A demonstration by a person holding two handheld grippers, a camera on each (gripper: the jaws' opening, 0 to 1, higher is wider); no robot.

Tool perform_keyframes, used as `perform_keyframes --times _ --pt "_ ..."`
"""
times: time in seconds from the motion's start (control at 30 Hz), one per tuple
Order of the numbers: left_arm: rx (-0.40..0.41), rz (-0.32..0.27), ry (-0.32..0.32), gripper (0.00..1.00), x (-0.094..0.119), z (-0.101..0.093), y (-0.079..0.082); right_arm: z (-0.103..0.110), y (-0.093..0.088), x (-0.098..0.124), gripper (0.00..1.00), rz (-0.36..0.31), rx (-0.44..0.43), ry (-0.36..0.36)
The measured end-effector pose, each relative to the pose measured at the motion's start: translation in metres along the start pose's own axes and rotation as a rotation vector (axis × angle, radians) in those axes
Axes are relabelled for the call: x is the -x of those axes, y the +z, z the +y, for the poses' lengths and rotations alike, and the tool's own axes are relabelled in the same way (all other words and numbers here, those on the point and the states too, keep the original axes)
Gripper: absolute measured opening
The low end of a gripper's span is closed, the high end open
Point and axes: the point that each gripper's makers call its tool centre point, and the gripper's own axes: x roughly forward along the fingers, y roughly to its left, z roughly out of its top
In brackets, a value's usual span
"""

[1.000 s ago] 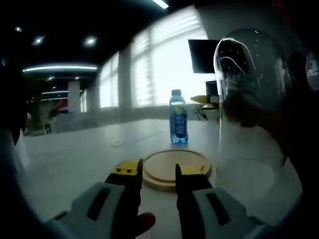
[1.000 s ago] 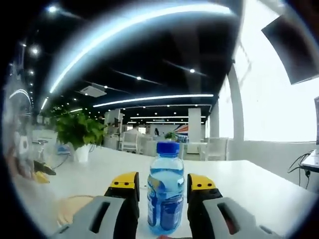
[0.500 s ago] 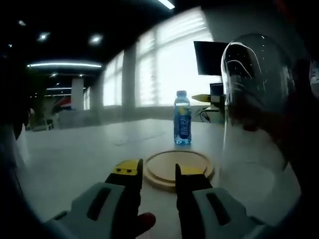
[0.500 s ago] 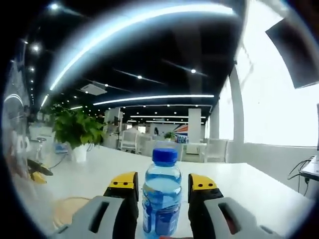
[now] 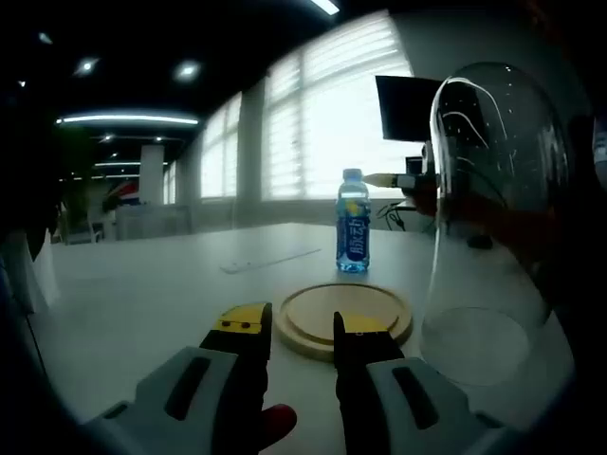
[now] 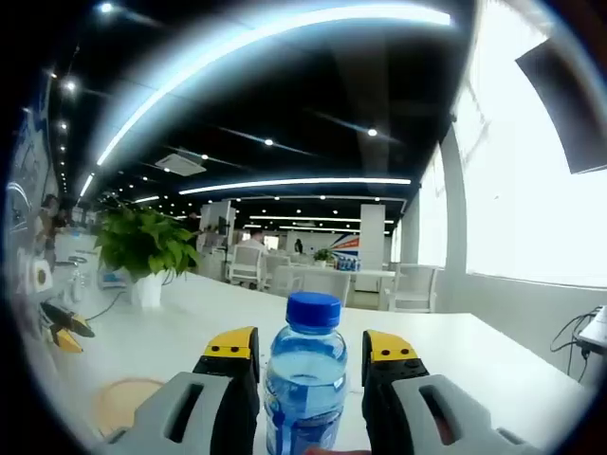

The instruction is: Open the cover put in the Mizone put the cover back on

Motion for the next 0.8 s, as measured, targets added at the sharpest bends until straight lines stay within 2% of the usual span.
perform_keyframes --times 0.8 --pt "0.003 0.010 -0.012 0.20 -0.002 -0.004 -0.004 -0.002 0.000 -0.035 0.36 0.019 -0.017 -0.014"
